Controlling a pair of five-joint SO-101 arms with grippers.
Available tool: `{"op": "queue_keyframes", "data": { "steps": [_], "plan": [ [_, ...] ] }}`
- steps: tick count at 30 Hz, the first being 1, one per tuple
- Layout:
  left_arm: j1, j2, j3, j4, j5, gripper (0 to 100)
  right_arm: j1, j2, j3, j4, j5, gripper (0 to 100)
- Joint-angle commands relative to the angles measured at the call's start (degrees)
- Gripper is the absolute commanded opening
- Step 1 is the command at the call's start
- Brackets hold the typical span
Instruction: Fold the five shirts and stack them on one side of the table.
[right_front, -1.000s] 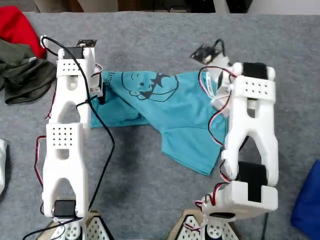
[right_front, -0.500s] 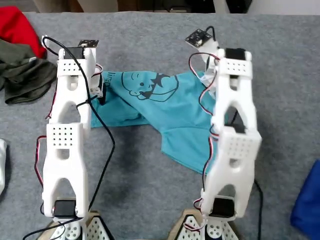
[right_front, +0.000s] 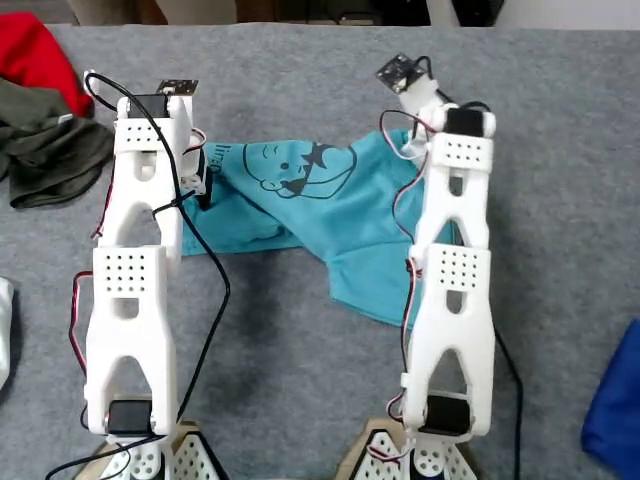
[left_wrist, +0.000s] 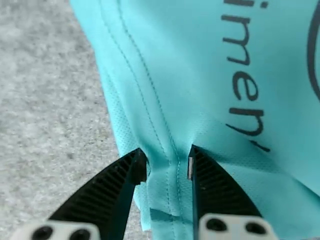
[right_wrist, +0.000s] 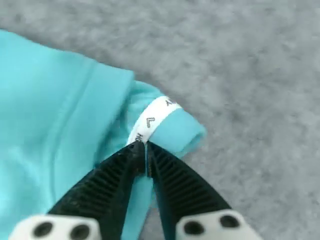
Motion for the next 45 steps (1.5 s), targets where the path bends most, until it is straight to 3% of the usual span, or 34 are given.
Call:
{"op": "queue_keyframes", "data": {
  "steps": [1,7,12,27,30,36,45],
  "plan": [
    [0.9,-0.6,1.5,0.5,-0.7,15,2.3,-1.8,-3.4,-2.2,-0.3,2.7],
    [0.1,-0.8,5.7,0.5,-3.4,15,4.7,-3.0,-4.4,-3.0,-0.3,2.7],
    [-0.6,-3.1,1.5,0.6,-3.3,15,3.5,-8.4,-4.2,2.0,-0.3,2.7],
    [5.8,-28.9,16.4,0.7,-3.0,8,-2.4,-22.3,-4.1,12.0,-0.6,2.7],
    [6.1,-28.6,19.8,0.6,-0.3,2,-4.1,-20.9,-4.0,12.8,-0.6,2.7],
    [9.2,-22.1,22.4,-1.2,5.4,2,-9.7,-17.7,-4.0,13.8,-4.8,2.6],
    [8.3,-6.9,21.3,-4.0,6.9,2,-9.5,-3.0,-4.1,2.9,-5.5,2.6]
  ]
}}
